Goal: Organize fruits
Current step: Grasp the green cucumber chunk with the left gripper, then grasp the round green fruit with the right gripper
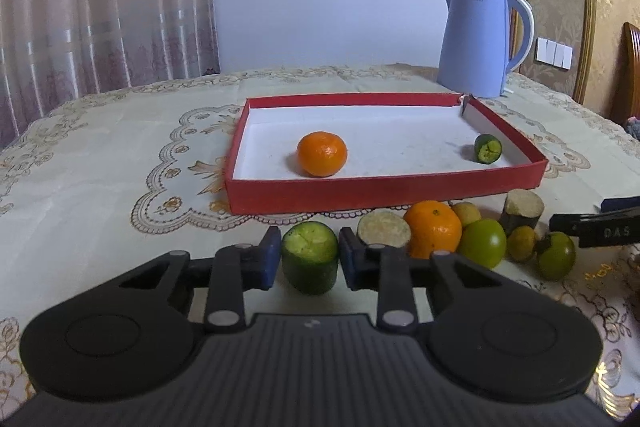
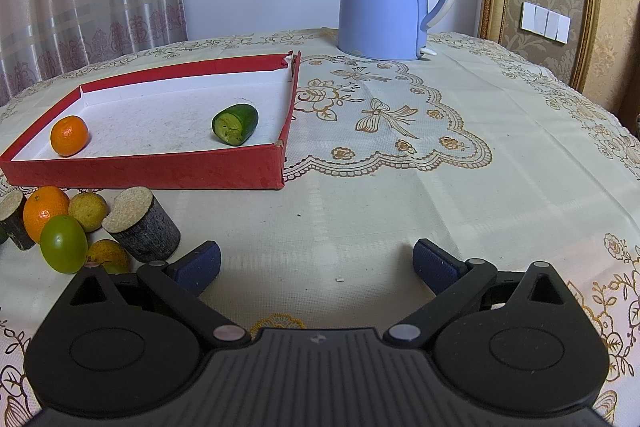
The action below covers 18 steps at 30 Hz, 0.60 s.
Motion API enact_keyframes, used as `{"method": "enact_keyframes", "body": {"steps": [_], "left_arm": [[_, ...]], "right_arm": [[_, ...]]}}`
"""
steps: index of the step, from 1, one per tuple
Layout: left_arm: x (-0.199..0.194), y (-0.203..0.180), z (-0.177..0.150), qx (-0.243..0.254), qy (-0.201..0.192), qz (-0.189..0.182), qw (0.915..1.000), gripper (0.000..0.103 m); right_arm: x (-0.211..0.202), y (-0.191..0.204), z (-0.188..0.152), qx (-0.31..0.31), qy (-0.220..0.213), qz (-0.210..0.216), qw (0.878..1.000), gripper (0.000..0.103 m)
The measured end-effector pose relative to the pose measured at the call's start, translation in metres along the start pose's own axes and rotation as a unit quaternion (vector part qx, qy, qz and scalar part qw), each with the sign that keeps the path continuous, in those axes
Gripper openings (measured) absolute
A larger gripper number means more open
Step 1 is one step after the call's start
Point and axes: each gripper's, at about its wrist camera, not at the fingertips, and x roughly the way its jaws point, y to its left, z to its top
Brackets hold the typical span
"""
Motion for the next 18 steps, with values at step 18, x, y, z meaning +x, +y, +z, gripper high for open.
{"method": "enact_keyframes", "body": {"steps": [18], "left_arm": [[-0.005,0.005,-0.005,-0.011,-0.001,-0.002,0.9999,0.028]], "right_arm": [[-0.072,0.014,-0.015,-0.044,-0.073,0.095,0.992,0.103]]}}
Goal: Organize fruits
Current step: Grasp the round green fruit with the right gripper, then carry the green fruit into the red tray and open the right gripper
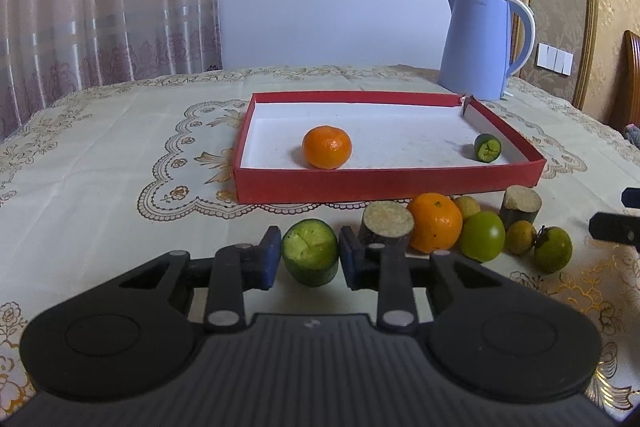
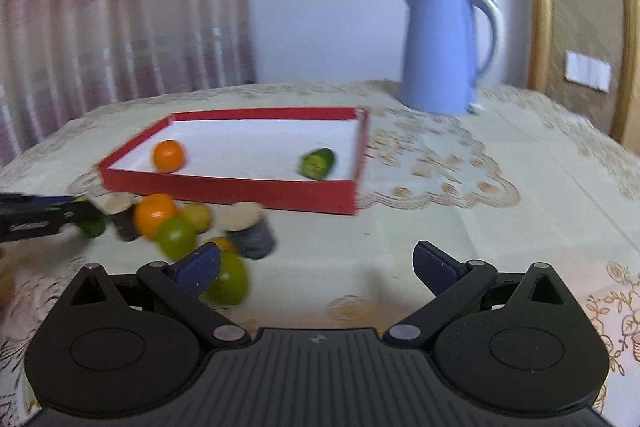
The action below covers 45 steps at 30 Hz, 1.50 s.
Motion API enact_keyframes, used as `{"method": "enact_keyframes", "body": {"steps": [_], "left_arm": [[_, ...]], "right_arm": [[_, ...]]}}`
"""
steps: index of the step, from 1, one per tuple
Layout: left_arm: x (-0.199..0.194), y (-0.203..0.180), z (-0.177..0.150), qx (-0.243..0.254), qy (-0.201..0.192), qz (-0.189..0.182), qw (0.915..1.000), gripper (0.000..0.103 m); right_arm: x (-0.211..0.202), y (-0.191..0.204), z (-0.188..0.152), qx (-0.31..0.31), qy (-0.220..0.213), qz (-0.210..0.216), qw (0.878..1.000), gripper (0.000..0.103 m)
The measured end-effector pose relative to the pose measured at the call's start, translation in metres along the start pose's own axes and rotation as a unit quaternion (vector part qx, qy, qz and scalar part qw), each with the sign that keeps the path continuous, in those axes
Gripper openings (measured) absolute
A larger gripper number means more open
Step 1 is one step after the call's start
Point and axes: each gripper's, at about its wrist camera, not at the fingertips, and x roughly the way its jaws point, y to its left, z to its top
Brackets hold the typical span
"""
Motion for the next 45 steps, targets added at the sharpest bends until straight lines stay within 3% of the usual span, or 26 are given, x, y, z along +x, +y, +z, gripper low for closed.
{"method": "enact_keyframes", "body": {"steps": [9,13,17,21,25,33,45], "left_arm": [[0.002,-0.001,-0.001,0.002,-0.001,0.003,1.0000,0.028],[0.002,0.000,-0.001,-0.002,-0.001,0.001,1.0000,0.028],[0.004,0.001,0.000,-0.006,-0.001,0.000,1.0000,0.028],[0.005,0.001,0.000,-0.003,-0.002,0.000,1.0000,0.028],[0.006,0.002,-0.001,-0.003,-0.003,-0.001,1.0000,0.028],[0.004,0.003,-0.002,-0.011,-0.004,-0.002,0.9999,0.028],[-0.001,0.005,-0.001,-0.018,-0.007,-0.001,0.9998,0.028]], "right_arm": [[0.009,0.031,-0.004,-0.044,0.002,0.011,0.999,0.099],[0.018,0.037,-0.006,-0.048,0.014,0.016,0.999,0.084],[0.027,0.038,-0.009,-0.043,0.032,0.023,0.998,0.056],[0.031,0.039,-0.012,-0.039,0.040,0.031,0.998,0.051],[0.031,0.044,-0.013,-0.045,0.038,0.043,0.997,0.034],[0.028,0.043,-0.014,-0.040,0.027,0.039,0.998,0.034],[0.006,0.029,0.010,-0.036,-0.032,0.013,0.999,0.034]]}}
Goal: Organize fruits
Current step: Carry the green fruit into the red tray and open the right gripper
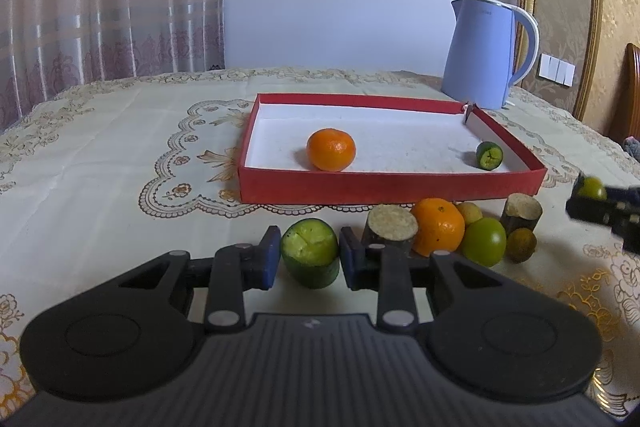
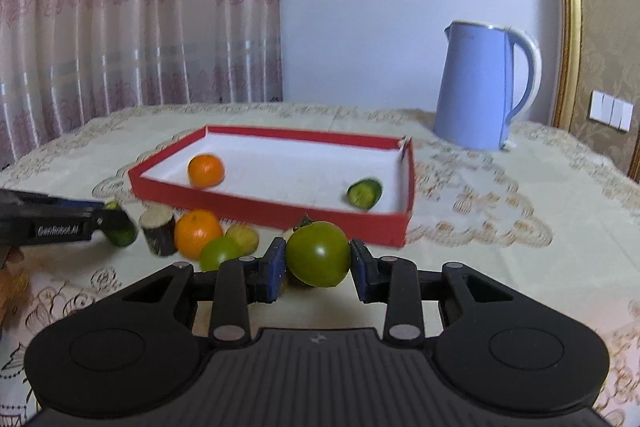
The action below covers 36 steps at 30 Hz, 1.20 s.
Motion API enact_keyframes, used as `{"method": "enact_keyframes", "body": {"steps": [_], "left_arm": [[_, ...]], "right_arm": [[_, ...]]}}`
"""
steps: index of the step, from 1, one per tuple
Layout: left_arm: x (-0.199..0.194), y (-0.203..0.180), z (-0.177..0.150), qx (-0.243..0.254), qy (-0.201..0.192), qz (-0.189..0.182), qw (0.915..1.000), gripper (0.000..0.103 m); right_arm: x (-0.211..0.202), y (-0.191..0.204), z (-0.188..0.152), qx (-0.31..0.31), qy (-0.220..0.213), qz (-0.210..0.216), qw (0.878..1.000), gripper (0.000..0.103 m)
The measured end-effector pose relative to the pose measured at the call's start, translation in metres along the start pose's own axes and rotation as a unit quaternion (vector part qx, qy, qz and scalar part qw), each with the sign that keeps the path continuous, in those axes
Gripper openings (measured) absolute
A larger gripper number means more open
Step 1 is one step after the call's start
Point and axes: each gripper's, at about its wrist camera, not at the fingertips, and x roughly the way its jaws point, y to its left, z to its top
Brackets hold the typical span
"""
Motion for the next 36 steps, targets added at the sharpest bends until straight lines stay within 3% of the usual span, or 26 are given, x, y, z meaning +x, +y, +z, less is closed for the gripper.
{"method": "enact_keyframes", "body": {"steps": [13,28,36], "left_arm": [[-0.013,0.004,0.002,-0.005,-0.010,-0.011,0.9999,0.028],[-0.008,0.008,0.003,-0.013,-0.005,-0.021,0.9997,0.028],[-0.005,0.008,0.003,-0.014,0.002,-0.022,0.9997,0.028]], "right_arm": [[0.031,-0.010,0.041,-0.008,-0.019,-0.011,1.000,0.034],[0.123,0.013,0.048,-0.064,0.069,-0.007,0.996,0.034],[0.132,0.008,0.050,-0.043,0.099,0.004,0.994,0.035]]}}
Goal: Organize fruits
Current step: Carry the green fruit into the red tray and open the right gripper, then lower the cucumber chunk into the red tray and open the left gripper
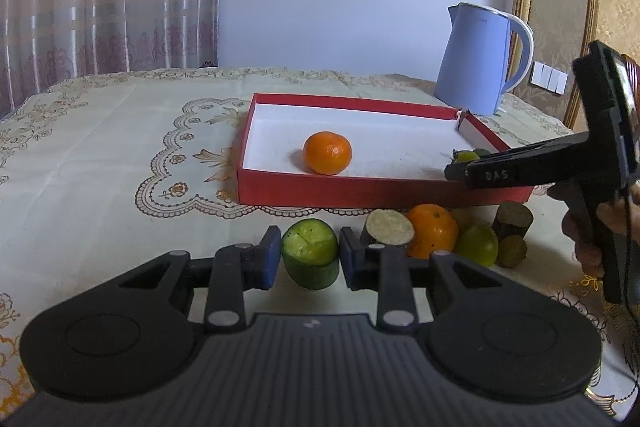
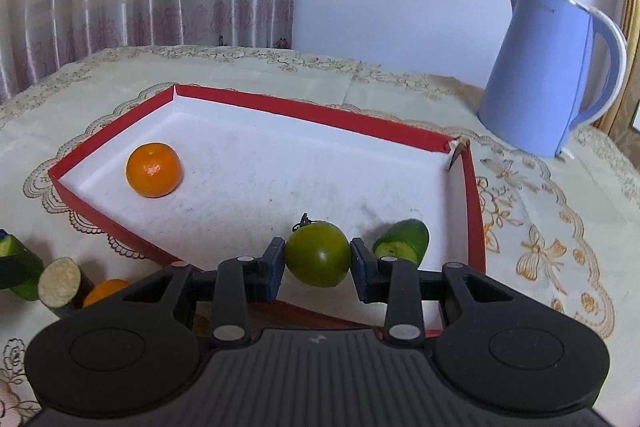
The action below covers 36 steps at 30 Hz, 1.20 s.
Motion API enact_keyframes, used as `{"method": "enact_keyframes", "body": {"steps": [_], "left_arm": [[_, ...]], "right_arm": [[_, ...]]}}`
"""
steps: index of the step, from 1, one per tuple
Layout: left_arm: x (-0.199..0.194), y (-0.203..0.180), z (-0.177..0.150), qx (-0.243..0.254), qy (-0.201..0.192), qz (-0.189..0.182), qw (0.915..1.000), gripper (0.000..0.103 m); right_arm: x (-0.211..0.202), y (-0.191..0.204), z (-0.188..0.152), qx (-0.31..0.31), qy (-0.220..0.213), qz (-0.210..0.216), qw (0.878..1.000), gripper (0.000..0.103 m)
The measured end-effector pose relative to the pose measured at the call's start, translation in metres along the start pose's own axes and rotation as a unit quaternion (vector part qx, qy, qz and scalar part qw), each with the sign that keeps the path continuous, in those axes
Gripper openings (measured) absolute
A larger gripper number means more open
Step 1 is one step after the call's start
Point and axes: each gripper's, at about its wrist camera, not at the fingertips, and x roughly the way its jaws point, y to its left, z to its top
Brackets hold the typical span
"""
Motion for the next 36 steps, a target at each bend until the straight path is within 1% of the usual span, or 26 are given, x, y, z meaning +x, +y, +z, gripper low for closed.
{"method": "enact_keyframes", "body": {"steps": [3,4,5,6,7,9,11,13,14,17,19,21,23,24,26,30,36], "left_arm": [[-0.002,0.000,0.001,0.000,-0.001,0.002,1.0000,0.028],[-0.003,0.001,0.002,-0.001,-0.003,0.002,1.0000,0.028],[-0.004,0.001,0.002,-0.003,-0.005,0.002,1.0000,0.028],[-0.005,0.001,0.003,-0.004,-0.005,0.001,1.0000,0.028],[-0.005,0.001,0.003,-0.005,-0.006,0.000,1.0000,0.028],[-0.006,-0.001,0.003,-0.003,-0.006,0.000,1.0000,0.028],[-0.006,-0.003,0.004,-0.002,-0.005,0.000,1.0000,0.028],[-0.008,-0.007,0.004,0.000,-0.006,-0.001,1.0000,0.028],[-0.009,-0.009,0.005,0.001,-0.006,-0.002,1.0000,0.028],[-0.014,-0.015,0.010,0.007,-0.014,-0.003,0.9999,0.028],[-0.015,-0.020,0.016,0.011,-0.018,-0.005,0.9998,0.028],[-0.013,-0.024,0.024,0.013,-0.020,-0.011,0.9996,0.028],[-0.009,-0.029,0.031,0.017,-0.021,-0.014,0.9995,0.028],[-0.004,-0.031,0.034,0.019,-0.019,-0.015,0.9995,0.028],[0.008,-0.035,0.042,0.020,-0.009,-0.024,0.9995,0.028],[0.029,-0.045,0.055,0.021,0.000,-0.029,0.9994,0.028],[0.063,-0.062,0.073,0.040,0.006,-0.026,0.9988,0.028]], "right_arm": [[-0.022,-0.005,-0.005,0.008,-0.021,0.010,1.000,0.042],[-0.032,-0.008,-0.009,0.013,-0.035,0.007,0.999,0.049],[-0.044,-0.010,-0.015,0.018,-0.050,0.003,0.999,0.060],[-0.054,-0.013,-0.021,0.024,-0.063,-0.005,0.998,0.065],[-0.065,-0.017,-0.029,0.030,-0.075,-0.019,0.997,0.066],[-0.079,-0.025,-0.046,0.051,-0.091,-0.062,0.993,0.067],[-0.084,-0.037,-0.058,0.083,-0.094,-0.091,0.988,0.067],[-0.080,-0.048,-0.068,0.118,-0.075,-0.127,0.982,0.067],[-0.075,-0.054,-0.072,0.128,-0.058,-0.137,0.981,0.067],[-0.066,-0.065,-0.079,0.163,-0.032,-0.146,0.975,0.067],[-0.065,-0.072,-0.080,0.180,-0.029,-0.144,0.973,0.067],[-0.062,-0.072,-0.079,0.178,-0.017,-0.151,0.972,0.067],[-0.060,-0.070,-0.078,0.176,-0.014,-0.149,0.973,0.070],[-0.061,-0.070,-0.080,0.175,-0.013,-0.148,0.973,0.070],[-0.062,-0.070,-0.083,0.174,-0.009,-0.145,0.974,0.076],[-0.059,-0.068,-0.082,0.165,-0.002,-0.143,0.976,0.078],[-0.058,-0.069,-0.083,0.167,-0.002,-0.136,0.977,0.081]]}}
